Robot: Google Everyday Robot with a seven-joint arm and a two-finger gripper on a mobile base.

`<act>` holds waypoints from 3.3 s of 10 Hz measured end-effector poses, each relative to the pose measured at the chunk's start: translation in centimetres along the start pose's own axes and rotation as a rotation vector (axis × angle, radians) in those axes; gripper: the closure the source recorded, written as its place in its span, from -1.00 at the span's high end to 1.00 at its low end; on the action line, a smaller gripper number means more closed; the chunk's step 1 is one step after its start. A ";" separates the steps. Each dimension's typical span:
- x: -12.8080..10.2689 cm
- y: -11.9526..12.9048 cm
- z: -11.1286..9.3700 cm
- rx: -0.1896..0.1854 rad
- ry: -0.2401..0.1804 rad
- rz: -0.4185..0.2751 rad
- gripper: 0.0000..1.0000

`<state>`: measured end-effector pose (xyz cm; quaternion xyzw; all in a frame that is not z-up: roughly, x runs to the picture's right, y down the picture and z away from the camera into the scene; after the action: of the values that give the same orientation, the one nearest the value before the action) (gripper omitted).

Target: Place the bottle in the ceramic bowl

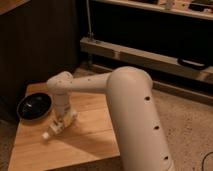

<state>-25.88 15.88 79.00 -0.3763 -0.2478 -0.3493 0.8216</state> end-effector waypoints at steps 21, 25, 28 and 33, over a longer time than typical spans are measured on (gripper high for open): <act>-0.5 -13.8 -2.5 0.063 -0.071 0.050 -1.00; -0.9 -14.8 -2.1 0.061 -0.058 0.040 -1.00; -0.7 -15.0 -2.0 0.072 -0.039 0.075 -0.63; 0.1 -14.2 -2.5 0.092 0.041 0.172 0.37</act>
<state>-36.31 7.13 83.88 -0.3511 -0.2136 -0.2733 0.8697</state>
